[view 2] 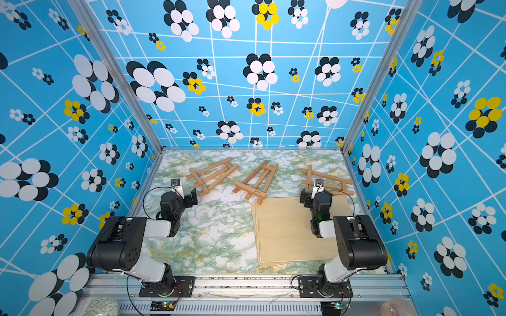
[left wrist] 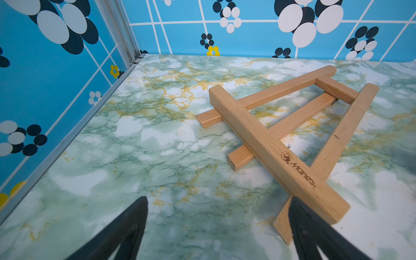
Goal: Assemble the easel
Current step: Pick up the easel at the center of the board.
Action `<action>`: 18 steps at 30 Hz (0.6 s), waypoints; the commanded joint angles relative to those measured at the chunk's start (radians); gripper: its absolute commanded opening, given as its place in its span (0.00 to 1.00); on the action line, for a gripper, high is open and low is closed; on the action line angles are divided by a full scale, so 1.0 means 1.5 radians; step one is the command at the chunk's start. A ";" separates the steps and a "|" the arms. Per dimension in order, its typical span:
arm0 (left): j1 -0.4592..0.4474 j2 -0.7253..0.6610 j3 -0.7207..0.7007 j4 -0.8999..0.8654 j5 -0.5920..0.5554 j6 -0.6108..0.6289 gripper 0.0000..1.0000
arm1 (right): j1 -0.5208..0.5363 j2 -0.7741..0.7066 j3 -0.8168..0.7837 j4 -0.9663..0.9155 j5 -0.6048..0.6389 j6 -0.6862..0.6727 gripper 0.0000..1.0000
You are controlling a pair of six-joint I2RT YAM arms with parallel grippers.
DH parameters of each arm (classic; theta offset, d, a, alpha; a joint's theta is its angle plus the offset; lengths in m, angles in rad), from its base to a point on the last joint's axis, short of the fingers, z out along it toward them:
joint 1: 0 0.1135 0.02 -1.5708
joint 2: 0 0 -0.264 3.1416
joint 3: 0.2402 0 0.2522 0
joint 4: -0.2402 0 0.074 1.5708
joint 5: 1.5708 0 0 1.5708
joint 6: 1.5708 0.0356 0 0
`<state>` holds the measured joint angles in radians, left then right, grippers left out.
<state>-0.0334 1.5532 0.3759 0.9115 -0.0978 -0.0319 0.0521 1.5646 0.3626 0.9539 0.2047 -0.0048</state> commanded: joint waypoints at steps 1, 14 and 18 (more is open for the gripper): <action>-0.003 -0.008 0.004 0.000 -0.003 0.009 0.99 | 0.003 -0.003 -0.001 0.016 0.009 0.002 0.99; -0.003 -0.008 0.004 0.000 -0.003 0.009 0.99 | 0.003 -0.003 -0.001 0.015 0.008 0.002 0.99; -0.003 -0.007 0.004 -0.001 -0.002 0.009 0.99 | 0.002 -0.003 0.001 0.013 0.006 0.004 0.99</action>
<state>-0.0334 1.5532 0.3759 0.9115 -0.0978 -0.0319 0.0521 1.5646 0.3626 0.9535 0.2047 -0.0044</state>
